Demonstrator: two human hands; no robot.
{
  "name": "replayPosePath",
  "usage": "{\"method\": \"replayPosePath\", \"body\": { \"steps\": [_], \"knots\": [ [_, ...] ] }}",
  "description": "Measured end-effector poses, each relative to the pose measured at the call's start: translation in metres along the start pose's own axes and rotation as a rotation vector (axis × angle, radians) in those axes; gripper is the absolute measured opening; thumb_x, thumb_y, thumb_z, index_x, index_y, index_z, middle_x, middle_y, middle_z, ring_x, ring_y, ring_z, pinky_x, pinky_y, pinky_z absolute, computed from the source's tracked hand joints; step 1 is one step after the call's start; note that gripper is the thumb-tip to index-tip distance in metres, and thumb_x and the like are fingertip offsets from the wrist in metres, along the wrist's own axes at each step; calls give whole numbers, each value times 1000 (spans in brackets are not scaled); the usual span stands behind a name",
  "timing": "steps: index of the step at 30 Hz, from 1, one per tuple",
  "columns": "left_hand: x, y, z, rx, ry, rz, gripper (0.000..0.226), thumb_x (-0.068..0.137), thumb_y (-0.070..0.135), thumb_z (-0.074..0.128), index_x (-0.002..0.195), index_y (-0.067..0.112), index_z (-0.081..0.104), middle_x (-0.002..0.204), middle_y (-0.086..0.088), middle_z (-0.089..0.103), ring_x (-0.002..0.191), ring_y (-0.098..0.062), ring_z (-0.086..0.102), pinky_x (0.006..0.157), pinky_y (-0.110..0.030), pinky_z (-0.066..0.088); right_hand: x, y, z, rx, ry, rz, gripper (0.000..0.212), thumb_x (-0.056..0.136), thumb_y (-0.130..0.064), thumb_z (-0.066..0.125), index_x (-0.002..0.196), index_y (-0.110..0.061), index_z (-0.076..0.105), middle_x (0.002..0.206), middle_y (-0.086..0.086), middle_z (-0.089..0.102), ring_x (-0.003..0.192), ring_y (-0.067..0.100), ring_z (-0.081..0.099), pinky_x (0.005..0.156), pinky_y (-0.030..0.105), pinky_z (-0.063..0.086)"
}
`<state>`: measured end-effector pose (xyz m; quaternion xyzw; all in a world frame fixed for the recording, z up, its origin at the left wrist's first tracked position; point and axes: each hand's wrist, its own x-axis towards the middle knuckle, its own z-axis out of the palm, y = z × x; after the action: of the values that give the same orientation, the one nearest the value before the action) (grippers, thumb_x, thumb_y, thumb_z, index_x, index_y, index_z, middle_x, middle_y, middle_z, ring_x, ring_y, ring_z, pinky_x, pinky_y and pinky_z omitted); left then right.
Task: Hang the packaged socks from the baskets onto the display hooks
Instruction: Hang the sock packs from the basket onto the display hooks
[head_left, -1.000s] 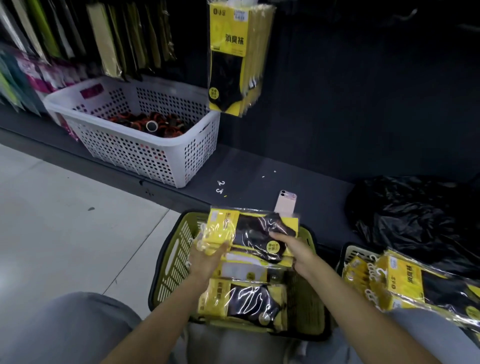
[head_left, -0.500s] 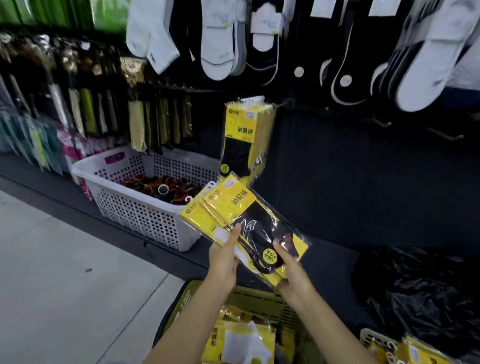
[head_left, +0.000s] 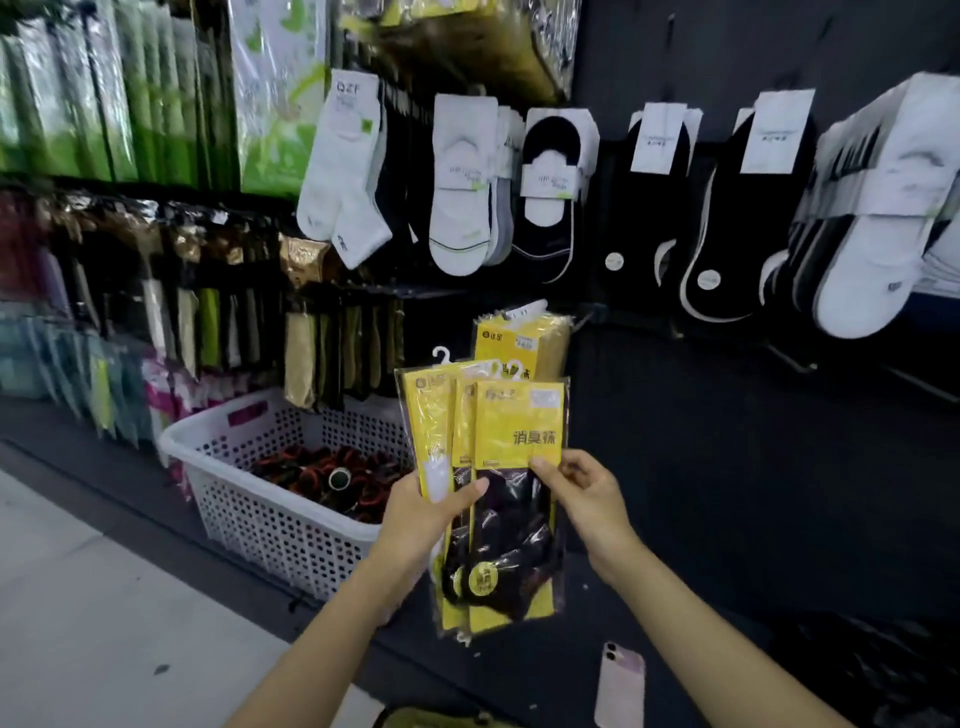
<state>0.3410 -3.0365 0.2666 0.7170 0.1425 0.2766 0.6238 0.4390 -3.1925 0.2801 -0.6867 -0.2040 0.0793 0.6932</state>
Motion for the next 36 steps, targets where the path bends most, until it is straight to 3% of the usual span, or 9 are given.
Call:
{"method": "replayPosePath", "body": {
  "steps": [2, 9, 14, 16, 20, 29, 32, 34, 36],
  "knots": [
    [7, 5, -7, 22, 24, 40, 47, 73, 36, 77, 52, 27, 36, 38, 14, 31, 34, -1, 31, 39, -8, 26, 11, -3, 9, 9, -6, -16, 26, 79, -32, 74, 90, -10, 65, 89, 8, 70, 86, 16, 66, 78, 25, 54],
    [40, 3, -44, 44, 227, 61, 51, 87, 43, 58, 55, 18, 27, 36, 9, 22, 33, -4, 21, 43, -22, 23, 48, -8, 27, 103, 108, -26, 15, 92, -21, 62, 102, -10, 59, 96, 11, 72, 99, 24, 67, 98, 42, 49],
    [64, 6, -74, 14, 346, 126, 41, 89, 42, 57, 61, 12, 50, 38, 8, 32, 39, -8, 30, 50, -28, 27, 77, -18, 39, 59, 198, -68, 18, 94, -20, 57, 106, -6, 56, 102, 18, 68, 87, 19, 61, 78, 25, 47],
    [69, 8, -80, -5, 359, 157, 31, 90, 40, 56, 69, 19, 62, 37, 11, 41, 38, -2, 37, 49, -25, 32, 88, -18, 44, 41, 219, -65, 18, 95, -19, 56, 106, -5, 56, 101, 17, 68, 94, 28, 64, 79, 27, 49],
    [76, 14, -85, 13, 397, 190, 33, 92, 36, 54, 61, 25, 50, 33, 13, 39, 31, 1, 37, 41, -13, 28, 111, -13, 52, 0, 266, -31, 19, 94, -19, 58, 108, -6, 58, 98, 7, 67, 100, 26, 62, 71, 25, 48],
    [78, 9, -74, -43, 294, 165, 32, 91, 36, 57, 67, 17, 64, 41, 12, 44, 39, -1, 40, 51, -17, 36, 121, 8, 49, 46, 348, 248, 23, 85, -20, 70, 102, -8, 60, 113, 11, 63, 102, 25, 58, 90, 37, 50],
    [72, 8, -65, -46, 190, 168, 12, 90, 38, 55, 86, 32, 65, 69, 19, 60, 61, 6, 55, 62, -10, 39, 101, 8, 43, 43, 376, 182, 26, 87, -22, 69, 105, -9, 56, 113, 12, 60, 97, 21, 57, 83, 32, 48],
    [68, 5, -59, -27, 122, 169, 25, 92, 35, 53, 117, 33, 55, 107, 20, 61, 96, 8, 55, 83, -14, 39, 87, 1, 41, 65, 243, 135, 26, 91, -29, 62, 108, -11, 57, 113, 10, 61, 100, 19, 59, 88, 31, 49],
    [63, 6, -51, -10, 66, 143, 36, 93, 36, 52, 128, 26, 51, 120, 14, 58, 111, -3, 53, 95, -23, 37, 73, -10, 42, 100, 24, 116, 32, 94, -36, 53, 118, -14, 56, 119, 7, 62, 105, 16, 60, 95, 31, 47]
  ]
}}
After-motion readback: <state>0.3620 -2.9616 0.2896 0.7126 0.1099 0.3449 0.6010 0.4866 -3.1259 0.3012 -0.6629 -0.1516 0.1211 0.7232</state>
